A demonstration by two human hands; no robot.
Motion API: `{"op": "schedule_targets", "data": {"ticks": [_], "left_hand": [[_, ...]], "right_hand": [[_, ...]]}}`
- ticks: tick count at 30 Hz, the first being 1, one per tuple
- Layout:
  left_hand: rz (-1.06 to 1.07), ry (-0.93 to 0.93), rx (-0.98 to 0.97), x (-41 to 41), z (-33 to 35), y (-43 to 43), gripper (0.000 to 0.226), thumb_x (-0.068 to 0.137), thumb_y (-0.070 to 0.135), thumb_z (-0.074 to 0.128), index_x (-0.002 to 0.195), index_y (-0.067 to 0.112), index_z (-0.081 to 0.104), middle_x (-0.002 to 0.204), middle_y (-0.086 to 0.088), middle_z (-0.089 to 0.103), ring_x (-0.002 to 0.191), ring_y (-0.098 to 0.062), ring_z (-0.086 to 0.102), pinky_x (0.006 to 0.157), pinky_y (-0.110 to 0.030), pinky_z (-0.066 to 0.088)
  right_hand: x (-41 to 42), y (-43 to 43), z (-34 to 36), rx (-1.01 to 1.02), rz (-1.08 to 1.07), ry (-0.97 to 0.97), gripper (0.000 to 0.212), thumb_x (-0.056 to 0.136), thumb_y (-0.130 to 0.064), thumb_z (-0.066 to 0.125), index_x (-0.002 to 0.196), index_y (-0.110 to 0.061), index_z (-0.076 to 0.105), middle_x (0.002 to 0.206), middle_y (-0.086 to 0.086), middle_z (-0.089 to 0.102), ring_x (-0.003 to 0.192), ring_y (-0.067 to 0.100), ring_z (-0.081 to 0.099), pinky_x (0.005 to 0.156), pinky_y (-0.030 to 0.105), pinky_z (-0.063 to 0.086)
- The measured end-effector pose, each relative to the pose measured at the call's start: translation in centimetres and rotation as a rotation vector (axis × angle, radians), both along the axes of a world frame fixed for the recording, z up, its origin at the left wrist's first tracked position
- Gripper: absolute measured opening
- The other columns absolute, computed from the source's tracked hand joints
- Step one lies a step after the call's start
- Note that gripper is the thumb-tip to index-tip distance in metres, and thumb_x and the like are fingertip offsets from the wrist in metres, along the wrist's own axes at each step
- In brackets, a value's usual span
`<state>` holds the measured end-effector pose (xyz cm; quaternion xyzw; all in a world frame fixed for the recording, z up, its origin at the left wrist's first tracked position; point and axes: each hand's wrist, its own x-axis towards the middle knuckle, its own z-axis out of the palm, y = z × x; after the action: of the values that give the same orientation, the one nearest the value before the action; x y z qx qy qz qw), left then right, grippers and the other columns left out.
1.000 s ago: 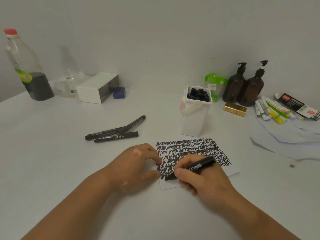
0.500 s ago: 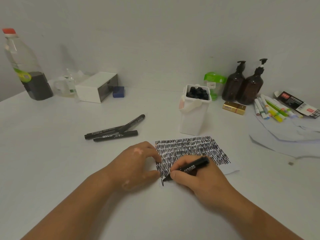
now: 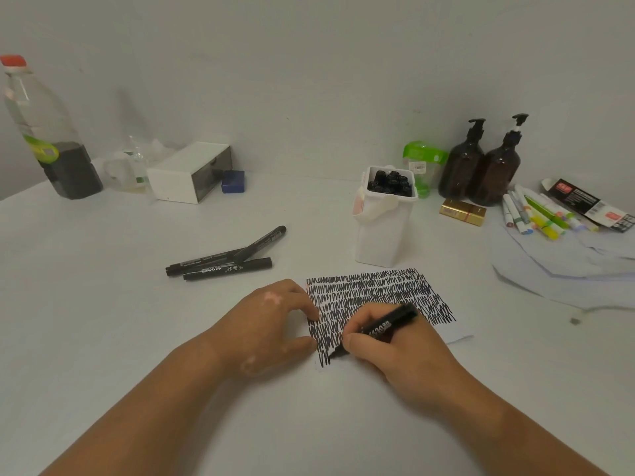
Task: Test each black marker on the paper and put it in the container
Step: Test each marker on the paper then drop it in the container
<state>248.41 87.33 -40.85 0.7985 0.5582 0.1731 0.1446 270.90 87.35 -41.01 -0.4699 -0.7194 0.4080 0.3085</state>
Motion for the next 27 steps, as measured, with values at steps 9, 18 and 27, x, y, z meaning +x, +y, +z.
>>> {"op": "schedule_targets", "data": {"ticks": [9,18,27], "left_hand": [[-0.013,-0.009,0.017,-0.2,-0.3,0.1,0.03,0.082,0.044,0.074,0.11,0.036,0.068,0.116,0.021,0.057,0.101,0.006,0.052,0.087,-0.005,0.035],[0.184,-0.474,0.034,-0.8,0.6,0.1,0.05,0.09,-0.002,0.051,0.113,0.042,0.054,0.089,0.014,0.063,0.074,-0.005,0.059,0.066,-0.012,0.043],[0.218,-0.9,-0.067,-0.1,0.7,0.3,0.027,0.065,0.03,0.087,0.088,0.03,0.072,0.107,0.014,0.076,0.089,-0.013,0.076,0.077,-0.017,0.056]], "right_hand": [[0.0,0.2,0.1,-0.037,-0.057,0.069,0.009,0.069,-0.032,0.067,0.071,-0.024,0.07,0.059,-0.007,0.064,0.054,0.005,0.053,0.051,0.016,0.038],[2.6,1.6,1.6,-0.085,-0.251,0.517,0.012,0.078,-0.023,0.081,0.074,-0.017,0.071,0.054,0.007,0.054,0.047,0.018,0.045,0.041,0.025,0.033],[3.0,1.7,2.2,-0.201,-0.157,0.745,0.004,0.075,-0.012,0.07,0.074,-0.016,0.071,0.061,0.013,0.061,0.051,0.019,0.053,0.043,0.027,0.043]]}}
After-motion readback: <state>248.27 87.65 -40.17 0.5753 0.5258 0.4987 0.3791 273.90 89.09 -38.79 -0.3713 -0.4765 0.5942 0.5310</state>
